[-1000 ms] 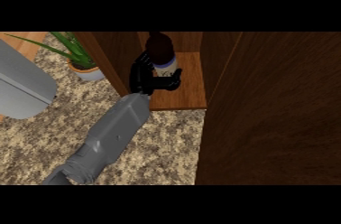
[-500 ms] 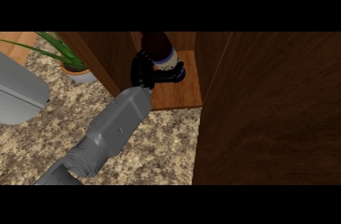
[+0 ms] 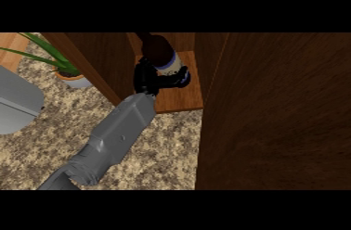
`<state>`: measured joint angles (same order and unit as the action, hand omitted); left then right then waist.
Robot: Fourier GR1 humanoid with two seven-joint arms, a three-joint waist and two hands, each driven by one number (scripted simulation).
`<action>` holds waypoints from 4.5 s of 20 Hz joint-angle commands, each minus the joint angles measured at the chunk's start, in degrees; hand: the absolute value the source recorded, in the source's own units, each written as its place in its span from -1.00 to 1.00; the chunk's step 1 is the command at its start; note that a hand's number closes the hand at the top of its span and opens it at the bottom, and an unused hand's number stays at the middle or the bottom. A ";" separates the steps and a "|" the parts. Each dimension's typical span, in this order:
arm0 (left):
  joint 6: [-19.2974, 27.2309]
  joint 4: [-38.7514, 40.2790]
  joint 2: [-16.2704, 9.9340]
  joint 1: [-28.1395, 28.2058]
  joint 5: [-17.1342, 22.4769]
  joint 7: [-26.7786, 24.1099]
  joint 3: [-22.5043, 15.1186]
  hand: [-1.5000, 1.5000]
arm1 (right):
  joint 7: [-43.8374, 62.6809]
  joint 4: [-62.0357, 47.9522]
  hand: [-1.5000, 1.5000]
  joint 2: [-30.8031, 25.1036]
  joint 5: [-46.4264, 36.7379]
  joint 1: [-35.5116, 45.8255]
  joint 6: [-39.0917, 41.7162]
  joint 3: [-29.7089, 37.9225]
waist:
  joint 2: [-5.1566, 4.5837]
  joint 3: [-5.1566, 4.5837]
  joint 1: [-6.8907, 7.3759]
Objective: Pick up the wine, place it into the cabinet and close the cabinet
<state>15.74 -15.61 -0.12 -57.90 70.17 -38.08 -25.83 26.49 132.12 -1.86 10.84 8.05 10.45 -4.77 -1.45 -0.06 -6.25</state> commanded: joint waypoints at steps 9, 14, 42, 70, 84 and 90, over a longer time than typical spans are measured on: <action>4.37 -6.14 0.12 3.87 6.35 -1.12 -8.40 1.00 | -3.09 -1.72 -1.00 1.64 -1.64 -1.12 0.27 -2.49 | -0.26 -0.03 -1.03; 7.95 -8.25 0.12 1.97 11.77 -2.80 -7.95 1.00 | -2.22 0.46 -1.00 1.04 -0.52 -3.38 0.59 -2.03 | -0.04 -0.01 -1.52; 17.35 -8.24 0.12 -3.51 15.54 -7.30 -20.85 -1.00 | -4.02 -2.95 -1.00 -0.95 2.10 -2.07 3.14 0.96 | 0.17 0.06 0.30; 16.56 -23.60 0.12 8.30 12.89 -15.98 -26.33 -1.00 | 1.12 1.28 -1.00 0.20 -2.60 -3.24 -1.85 -0.81 | 1.50 0.06 5.83; 12.75 -37.83 -6.50 19.61 -2.21 -10.93 -23.64 -1.00 | 1.80 3.85 -1.00 0.02 -3.07 -5.04 -2.68 -0.46 | 1.56 0.07 6.29; 15.92 -57.78 -14.66 29.25 -6.84 -8.13 -28.99 -1.00 | 5.14 7.01 -1.00 -2.15 -1.66 -1.94 -3.32 3.03 | 1.86 0.09 7.10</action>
<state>29.57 -62.19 -10.26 -33.44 66.09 -48.38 -52.05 30.20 137.72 -2.44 7.66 4.50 7.21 -4.97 0.22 0.01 0.35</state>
